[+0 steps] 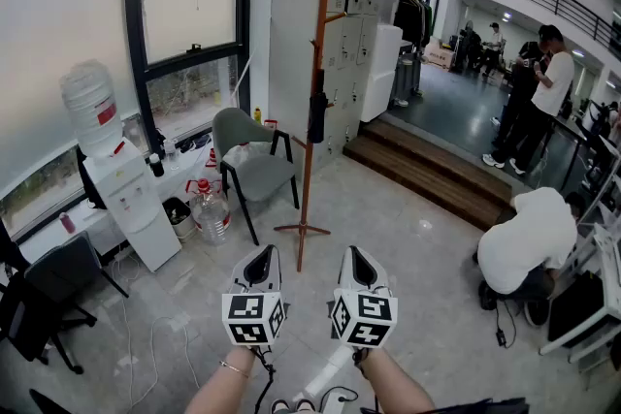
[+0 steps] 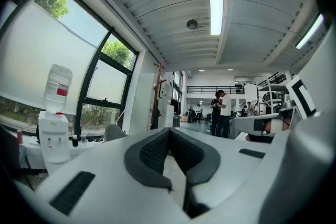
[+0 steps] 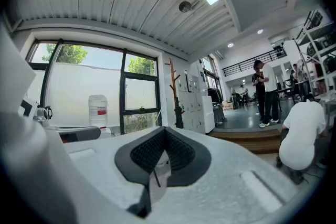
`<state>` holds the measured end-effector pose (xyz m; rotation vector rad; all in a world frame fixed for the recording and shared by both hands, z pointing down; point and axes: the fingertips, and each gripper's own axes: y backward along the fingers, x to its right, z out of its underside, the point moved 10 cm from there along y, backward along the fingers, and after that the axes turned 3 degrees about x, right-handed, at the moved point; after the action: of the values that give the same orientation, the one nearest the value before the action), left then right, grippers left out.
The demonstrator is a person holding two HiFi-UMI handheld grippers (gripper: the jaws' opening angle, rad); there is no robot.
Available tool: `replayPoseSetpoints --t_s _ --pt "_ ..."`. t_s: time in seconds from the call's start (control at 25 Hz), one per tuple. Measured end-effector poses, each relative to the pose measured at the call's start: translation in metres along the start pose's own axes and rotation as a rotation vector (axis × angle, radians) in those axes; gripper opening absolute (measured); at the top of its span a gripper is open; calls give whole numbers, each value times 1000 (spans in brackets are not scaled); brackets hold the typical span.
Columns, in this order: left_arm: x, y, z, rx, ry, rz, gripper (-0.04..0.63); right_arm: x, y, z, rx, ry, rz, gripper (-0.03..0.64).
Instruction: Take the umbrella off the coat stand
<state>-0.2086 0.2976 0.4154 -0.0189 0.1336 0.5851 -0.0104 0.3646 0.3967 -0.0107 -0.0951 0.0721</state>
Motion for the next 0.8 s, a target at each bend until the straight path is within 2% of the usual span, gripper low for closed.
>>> replayPoseSetpoints --t_s 0.16,0.44,0.8 --pt "-8 0 0 6 -41 2 3 -10 -6 4 8 -16 1 5" --pt "-34 4 2 -3 -21 -15 3 -29 -14 7 4 -52 1 5" --pt "-55 -11 9 -20 -26 10 3 -38 -28 17 -16 13 15 5"
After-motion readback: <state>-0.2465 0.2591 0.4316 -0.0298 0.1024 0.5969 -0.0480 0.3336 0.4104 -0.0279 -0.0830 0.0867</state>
